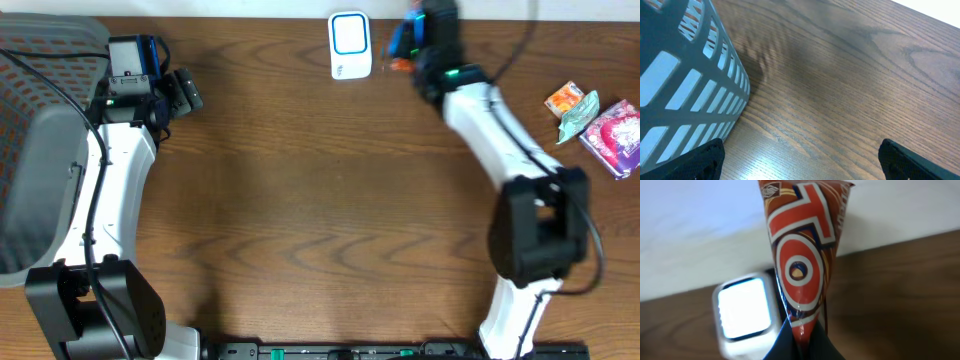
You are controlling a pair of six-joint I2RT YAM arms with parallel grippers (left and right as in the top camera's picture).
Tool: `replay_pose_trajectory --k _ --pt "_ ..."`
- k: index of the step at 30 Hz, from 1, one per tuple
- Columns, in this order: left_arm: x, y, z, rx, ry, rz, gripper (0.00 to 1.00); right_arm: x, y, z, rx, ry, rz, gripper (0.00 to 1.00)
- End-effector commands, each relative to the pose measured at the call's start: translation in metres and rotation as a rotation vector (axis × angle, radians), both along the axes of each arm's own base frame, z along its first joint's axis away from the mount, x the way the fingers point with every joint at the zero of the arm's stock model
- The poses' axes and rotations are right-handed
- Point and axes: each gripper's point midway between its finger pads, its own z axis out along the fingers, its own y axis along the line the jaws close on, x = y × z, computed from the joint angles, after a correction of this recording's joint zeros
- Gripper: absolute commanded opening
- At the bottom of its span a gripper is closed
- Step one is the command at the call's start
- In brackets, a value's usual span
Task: Scan the item barcode
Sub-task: 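Carry the TOP bar right toward the other items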
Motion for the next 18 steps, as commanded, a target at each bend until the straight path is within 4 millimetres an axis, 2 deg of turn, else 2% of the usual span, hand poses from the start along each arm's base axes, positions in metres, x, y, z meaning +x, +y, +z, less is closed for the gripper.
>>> replay_pose_trajectory --k 1,6,10,15,18 --pt "0.000 0.004 0.000 0.002 0.001 0.017 0.98 -0.007 -0.072 0.016 -0.074 0.021 -0.177 0.01" --pt "0.000 0.004 0.000 0.002 0.001 0.017 0.98 -0.040 -0.163 -0.015 -0.161 0.198 -0.399 0.01" --pt "0.000 0.004 0.000 0.002 0.001 0.017 0.98 -0.066 -0.227 -0.024 -0.196 0.274 -0.563 0.01" --pt "0.000 0.004 0.000 0.002 0.001 0.017 0.98 -0.093 -0.282 -0.034 -0.156 0.335 -0.693 0.01" --pt "0.000 0.004 0.000 0.002 0.001 0.017 0.98 -0.101 -0.302 -0.042 -0.112 0.358 -0.714 0.01"
